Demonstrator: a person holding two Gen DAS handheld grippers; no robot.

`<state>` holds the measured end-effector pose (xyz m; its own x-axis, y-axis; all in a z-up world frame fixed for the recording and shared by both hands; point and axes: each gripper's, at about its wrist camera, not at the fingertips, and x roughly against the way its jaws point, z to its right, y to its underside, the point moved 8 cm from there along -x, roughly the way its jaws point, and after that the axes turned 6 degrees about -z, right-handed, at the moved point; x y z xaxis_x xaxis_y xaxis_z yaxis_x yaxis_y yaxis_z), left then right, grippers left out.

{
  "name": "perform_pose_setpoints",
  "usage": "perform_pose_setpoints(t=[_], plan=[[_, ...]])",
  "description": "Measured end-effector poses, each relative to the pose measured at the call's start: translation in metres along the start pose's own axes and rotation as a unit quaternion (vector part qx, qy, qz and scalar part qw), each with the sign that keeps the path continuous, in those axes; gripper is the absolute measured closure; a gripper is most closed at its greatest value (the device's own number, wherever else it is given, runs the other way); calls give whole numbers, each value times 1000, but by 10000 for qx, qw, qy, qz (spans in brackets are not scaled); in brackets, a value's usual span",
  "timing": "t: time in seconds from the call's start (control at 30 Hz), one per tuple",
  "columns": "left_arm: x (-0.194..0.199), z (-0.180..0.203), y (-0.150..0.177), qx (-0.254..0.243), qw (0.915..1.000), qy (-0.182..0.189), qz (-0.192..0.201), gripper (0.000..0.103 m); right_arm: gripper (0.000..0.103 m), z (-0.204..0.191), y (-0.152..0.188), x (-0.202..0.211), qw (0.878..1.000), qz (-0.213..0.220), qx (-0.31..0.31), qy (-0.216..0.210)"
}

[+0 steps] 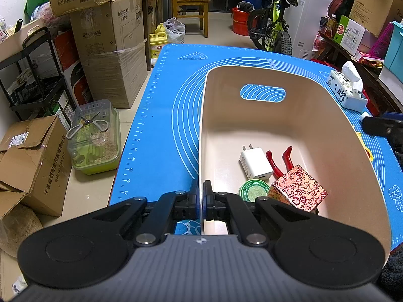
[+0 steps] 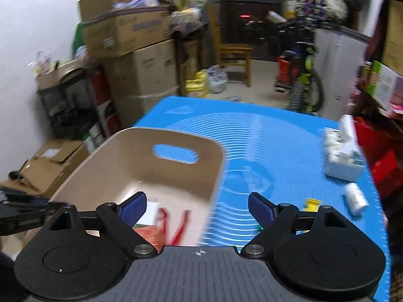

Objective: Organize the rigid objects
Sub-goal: 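Lift the floral box, carry it into the bin and release it, then move the right gripper to the black earbud case and grasp it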

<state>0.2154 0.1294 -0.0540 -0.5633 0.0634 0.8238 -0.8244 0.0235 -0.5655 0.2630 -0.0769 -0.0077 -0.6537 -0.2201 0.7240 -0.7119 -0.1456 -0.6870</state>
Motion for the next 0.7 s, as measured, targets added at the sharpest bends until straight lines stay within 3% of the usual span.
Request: perform_pose_setpoints(t=[0.33, 0.7], plan=[[0, 0, 0, -5, 10000, -2, 1, 99, 14, 82, 35, -18, 9944, -210, -730, 730], [0, 0, 1, 9, 10000, 5, -3, 99, 14, 112, 87, -61, 9836, -445, -1357, 1098]])
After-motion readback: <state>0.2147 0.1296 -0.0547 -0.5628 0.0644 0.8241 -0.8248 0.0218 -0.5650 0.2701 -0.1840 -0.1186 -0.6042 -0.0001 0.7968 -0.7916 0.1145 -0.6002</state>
